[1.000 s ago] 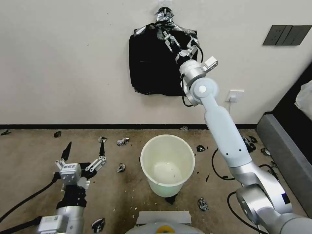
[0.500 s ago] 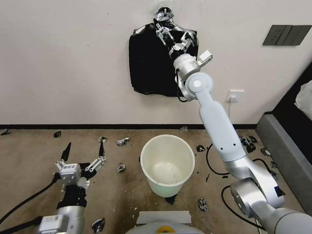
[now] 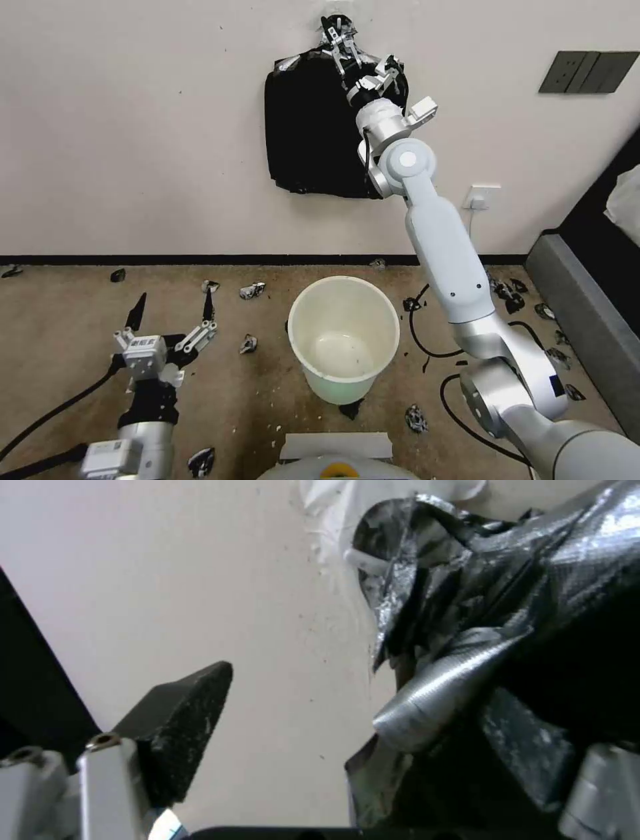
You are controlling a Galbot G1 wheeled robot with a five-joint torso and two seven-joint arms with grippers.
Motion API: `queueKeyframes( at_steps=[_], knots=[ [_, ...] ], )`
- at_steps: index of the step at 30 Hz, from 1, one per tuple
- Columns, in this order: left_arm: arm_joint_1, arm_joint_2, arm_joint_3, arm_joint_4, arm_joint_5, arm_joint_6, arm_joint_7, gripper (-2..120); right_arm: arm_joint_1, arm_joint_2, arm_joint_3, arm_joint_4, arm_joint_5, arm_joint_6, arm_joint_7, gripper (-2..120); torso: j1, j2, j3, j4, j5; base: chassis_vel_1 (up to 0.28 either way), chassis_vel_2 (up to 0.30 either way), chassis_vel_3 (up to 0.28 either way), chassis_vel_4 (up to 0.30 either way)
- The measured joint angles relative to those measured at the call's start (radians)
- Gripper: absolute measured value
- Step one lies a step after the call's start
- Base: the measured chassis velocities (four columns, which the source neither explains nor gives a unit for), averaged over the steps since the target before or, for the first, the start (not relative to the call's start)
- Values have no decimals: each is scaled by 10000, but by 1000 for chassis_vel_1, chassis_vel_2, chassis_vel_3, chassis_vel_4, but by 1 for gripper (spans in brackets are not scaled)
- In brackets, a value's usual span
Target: Place a trash bag onto the trash bin.
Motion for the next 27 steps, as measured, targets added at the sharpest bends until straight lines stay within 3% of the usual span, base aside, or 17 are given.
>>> queueKeyframes(
  at_steps=[5, 6, 14, 18, 25, 27],
  knots=[
    [31, -11, 25, -43, 1, 15, -3, 100, -88, 60, 75, 4, 47, -34, 151, 71, 0, 0, 1, 0, 1, 0, 0, 0, 0],
    [56, -4, 21, -73, 1, 18, -7, 100, -95, 86, 143, -29, 82, -45, 174, 61, 0, 0, 0, 0, 0, 0, 0, 0, 0],
    [71, 16, 9, -164, -1, 58, -11, 100, 79, 134, 247, -305, 159, -50, 155, 39, 0, 0, 1, -1, 1, 0, 0, 0, 0],
    [153, -16, 10, -206, -1, 70, -16, 100, 112, 165, 282, -419, 156, -47, 146, 18, 0, 0, 0, 0, 1, 0, 0, 0, 0],
    [165, -3, 9, -227, -1, 69, -21, 100, 75, 166, 307, -484, 81, 12, 115, 0, 0, 0, 0, 0, 1, 0, 0, 0, 0],
    [165, -3, 10, -227, -1, 69, -21, 100, 74, 166, 307, -484, 75, 14, 109, 0, 0, 0, 0, 0, 1, 0, 0, 0, 0]
  ],
)
